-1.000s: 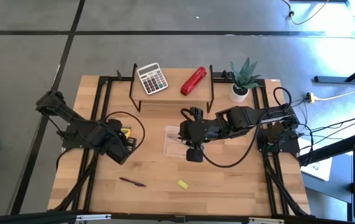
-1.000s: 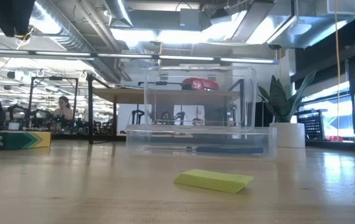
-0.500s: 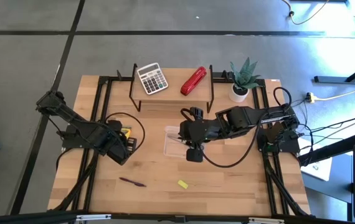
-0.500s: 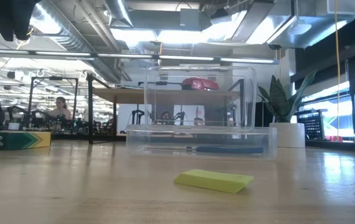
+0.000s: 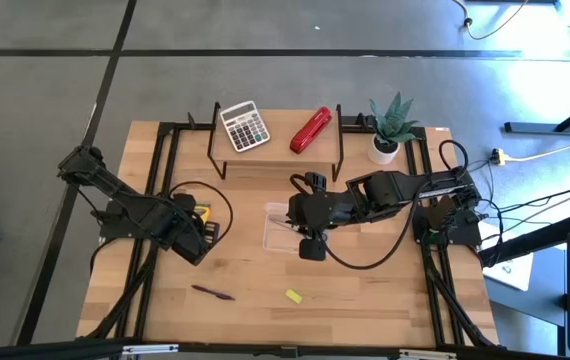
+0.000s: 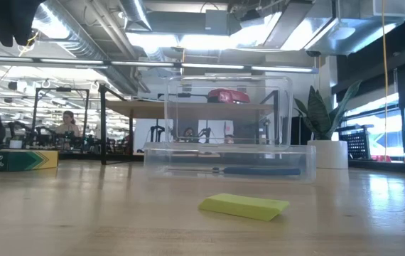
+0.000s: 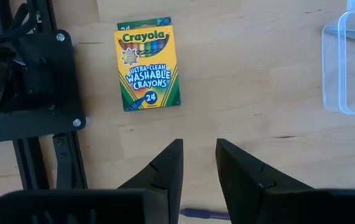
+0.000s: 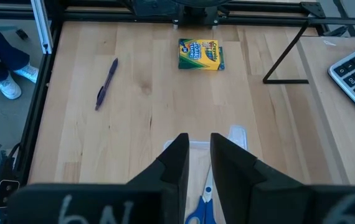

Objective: Pack school essentials
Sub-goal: Put the yellow crayon box into the transparent supply box

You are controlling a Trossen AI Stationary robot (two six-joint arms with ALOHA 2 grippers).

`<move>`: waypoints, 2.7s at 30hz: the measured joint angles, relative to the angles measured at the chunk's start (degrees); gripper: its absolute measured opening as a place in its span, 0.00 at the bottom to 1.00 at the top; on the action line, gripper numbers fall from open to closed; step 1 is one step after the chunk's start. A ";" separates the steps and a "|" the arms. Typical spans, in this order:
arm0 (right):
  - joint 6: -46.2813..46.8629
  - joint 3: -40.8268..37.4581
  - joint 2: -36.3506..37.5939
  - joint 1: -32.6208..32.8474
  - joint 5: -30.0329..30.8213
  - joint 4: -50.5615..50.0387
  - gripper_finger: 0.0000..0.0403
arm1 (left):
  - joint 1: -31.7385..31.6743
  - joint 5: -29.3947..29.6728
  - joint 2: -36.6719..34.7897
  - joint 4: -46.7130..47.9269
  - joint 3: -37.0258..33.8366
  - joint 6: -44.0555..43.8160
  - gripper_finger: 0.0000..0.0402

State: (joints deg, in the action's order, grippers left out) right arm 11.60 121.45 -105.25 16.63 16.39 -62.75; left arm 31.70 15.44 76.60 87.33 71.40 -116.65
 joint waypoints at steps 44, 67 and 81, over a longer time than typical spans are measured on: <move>0.00 0.00 0.00 -0.01 -0.01 0.01 0.17 | -0.02 -0.31 -0.01 0.63 0.00 -1.92 0.99; 0.00 0.00 0.00 -0.01 -0.01 0.01 0.17 | -4.18 -4.20 0.15 -15.37 -19.80 -6.19 0.99; 0.01 0.00 0.00 0.01 -0.01 0.29 0.17 | -8.10 -3.53 0.15 -24.11 -29.30 -4.97 0.99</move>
State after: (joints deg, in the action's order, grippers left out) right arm 11.60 121.45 -105.25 16.64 16.38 -62.46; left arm 23.61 11.92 76.75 63.22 42.10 -121.62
